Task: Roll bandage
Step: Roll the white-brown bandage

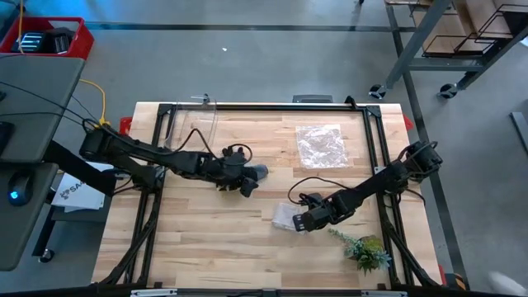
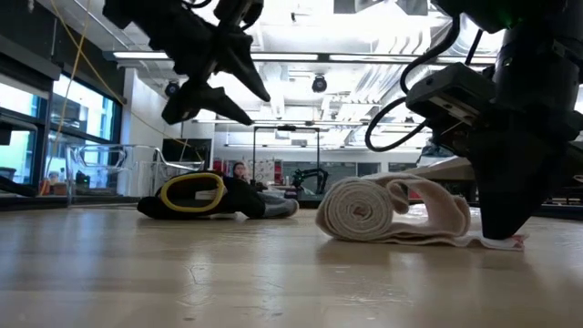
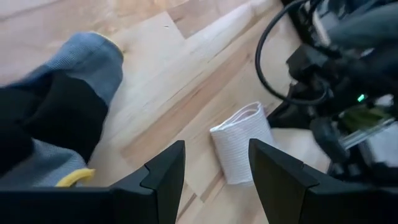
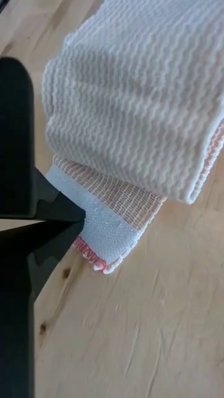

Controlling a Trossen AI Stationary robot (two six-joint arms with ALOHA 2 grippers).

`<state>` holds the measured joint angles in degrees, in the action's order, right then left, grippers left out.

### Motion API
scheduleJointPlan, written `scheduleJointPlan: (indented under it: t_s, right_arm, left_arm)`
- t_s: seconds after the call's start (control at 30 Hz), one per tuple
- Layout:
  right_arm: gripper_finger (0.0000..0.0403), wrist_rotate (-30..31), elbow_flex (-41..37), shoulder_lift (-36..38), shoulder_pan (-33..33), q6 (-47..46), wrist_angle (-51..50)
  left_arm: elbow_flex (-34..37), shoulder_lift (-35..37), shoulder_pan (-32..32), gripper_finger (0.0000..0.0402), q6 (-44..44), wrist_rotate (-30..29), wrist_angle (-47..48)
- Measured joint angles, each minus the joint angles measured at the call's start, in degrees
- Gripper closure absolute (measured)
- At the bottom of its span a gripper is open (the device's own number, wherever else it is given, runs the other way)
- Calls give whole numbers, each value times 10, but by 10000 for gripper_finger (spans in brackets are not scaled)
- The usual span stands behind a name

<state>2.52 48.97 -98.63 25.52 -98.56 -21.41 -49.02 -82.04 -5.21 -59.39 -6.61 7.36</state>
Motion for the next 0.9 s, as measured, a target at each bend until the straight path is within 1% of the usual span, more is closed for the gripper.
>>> scheduleJointPlan:
  t_s: [0.27,0.37,0.47,0.77,0.9]
  right_arm:
    - [403,-1,0,0,1,-4,0]
    - [403,1,0,0,3,-4,-1]
    - [403,0,0,0,4,-1,-2]
    - [403,5,1,1,5,0,-10]
    - [403,36,-1,14,10,-7,-32]
  left_arm:
    - [95,8,-10,229,-77,-1,-162]
    - [119,8,-13,229,-102,0,-196]
    - [130,8,-13,229,-110,-1,-210]
    - [131,8,-13,229,-105,-2,-220]
    - [131,8,-13,229,-79,-1,-223]
